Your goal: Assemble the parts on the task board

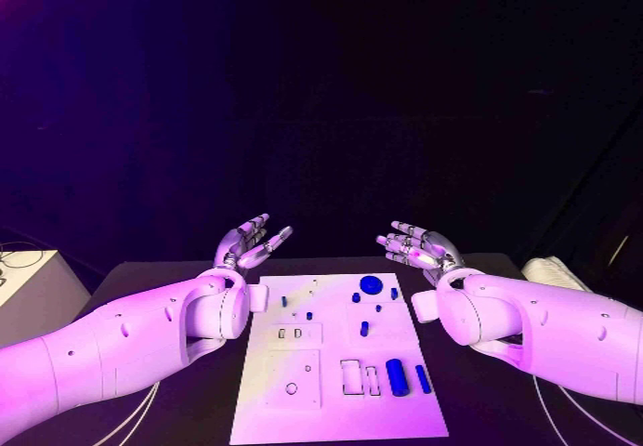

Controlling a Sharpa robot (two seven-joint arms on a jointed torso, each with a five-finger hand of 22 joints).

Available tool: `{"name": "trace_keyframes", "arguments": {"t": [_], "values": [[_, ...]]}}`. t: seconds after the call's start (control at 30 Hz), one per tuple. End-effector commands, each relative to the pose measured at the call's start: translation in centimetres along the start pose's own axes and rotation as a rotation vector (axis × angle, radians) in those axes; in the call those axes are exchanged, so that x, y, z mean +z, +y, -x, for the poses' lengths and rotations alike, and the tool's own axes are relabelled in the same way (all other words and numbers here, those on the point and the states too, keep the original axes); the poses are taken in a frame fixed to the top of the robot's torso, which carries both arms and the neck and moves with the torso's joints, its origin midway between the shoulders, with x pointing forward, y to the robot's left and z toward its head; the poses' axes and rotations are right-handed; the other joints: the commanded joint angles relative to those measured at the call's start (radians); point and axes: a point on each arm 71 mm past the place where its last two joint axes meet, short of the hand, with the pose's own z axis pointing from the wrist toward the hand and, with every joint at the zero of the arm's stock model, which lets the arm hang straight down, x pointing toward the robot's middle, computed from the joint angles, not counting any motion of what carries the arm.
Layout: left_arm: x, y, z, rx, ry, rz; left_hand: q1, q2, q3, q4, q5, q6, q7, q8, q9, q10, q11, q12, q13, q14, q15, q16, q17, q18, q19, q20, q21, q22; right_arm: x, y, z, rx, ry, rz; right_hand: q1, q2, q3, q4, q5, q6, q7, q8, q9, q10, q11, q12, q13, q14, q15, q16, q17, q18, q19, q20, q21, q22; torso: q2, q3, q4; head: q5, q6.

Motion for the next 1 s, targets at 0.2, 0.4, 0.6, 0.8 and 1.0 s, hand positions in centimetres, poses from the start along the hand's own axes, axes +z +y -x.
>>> {"name": "trace_keyframes", "arguments": {"t": [0.2,0.4,0.6,0.8,1.0], "values": [[0.4,-0.3,-0.7,-0.033,0.108,-0.011,0.065,0.025,0.021,0.013,0.005,0.07,0.062,0.016,0.01,0.088,0.035,0.015,0.009,0.076,0.025,0.019,0.012,0.023,0.042,0.025,0.014,0.007,0.5,0.0,-0.6,-0.044,0.193,-0.066,0.133,0.007,0.053,-0.053,0.001,0.249,0.124,0.057,0.036,0.313,-0.011,0.029,0.019,0.314,-0.019,0.053,0.035,0.055,0.28,0.006,0.066,0.028,0.0,0.0,-0.0002,0.0,0.0],[-1.6,-2.0,0.7,-0.038,0.154,-0.03,0.077,0.058,0.055,0.007,-0.001,0.25,0.108,0.06,0.036,0.335,0.09,0.048,0.026,0.471,0.033,0.129,0.08,0.042,0.312,0.024,0.091,0.043,0.9,3.3,1.0,-0.416,0.202,0.209,0.16,-0.011,0.094,-0.063,0.001,0.481,0.097,0.11,0.069,0.523,-0.049,0.045,0.023,0.461,-0.061,0.093,0.052,0.084,0.41,-0.008,0.111,0.034,0.053,0.0001,-0.0088,-0.007,-0.002],[-2.3,-3.2,0.9,-0.032,0.185,-0.058,0.103,0.062,0.086,-0.004,-0.004,0.469,0.091,0.121,0.068,0.661,0.067,0.124,0.041,0.634,-0.016,0.205,0.144,0.083,0.445,0.017,0.164,0.063,1.0,4.9,1.5,-0.548,0.178,0.273,0.173,-0.034,0.135,-0.066,0.0,0.541,0.079,0.119,0.07,0.602,-0.071,0.031,0.022,0.563,-0.095,0.123,0.063,0.083,0.504,-0.044,0.151,0.043,0.086,0.0008,-0.0109,-0.011,0.008],[-2.9,-4.3,0.9,-0.022,0.232,-0.077,0.12,0.037,0.134,0.001,-0.004,0.535,0.068,0.152,0.081,0.794,0.028,0.125,0.044,0.757,-0.061,0.265,0.232,0.084,0.547,-0.026,0.243,0.097,1.3,6.2,1.8,-0.679,0.188,0.293,0.187,-0.046,0.127,-0.08,-0.002,0.617,0.052,0.143,0.079,0.723,-0.112,0.03,0.024,0.721,-0.155,0.188,0.115,0.077,0.616,-0.115,0.272,0.106,0.113,0.0038,-0.0074,-0.014,0.016],[-4.0,-5.4,0.8,-0.027,0.29,-0.089,0.111,0.001,0.2,0.002,-0.005,0.573,0.054,0.168,0.106,0.873,0.004,0.097,0.044,0.824,-0.098,0.403,0.361,0.08,0.598,-0.07,0.362,0.167,1.7,7.3,1.5,-0.876,0.236,0.304,0.194,-0.055,0.089,-0.097,0.0,0.676,0.017,0.147,0.087,0.818,-0.159,0.028,0.031,0.955,-0.224,0.347,0.255,0.081,0.724,-0.19,0.524,0.266,0.145,0.0034,-0.0011,-0.02,0.027]]}}
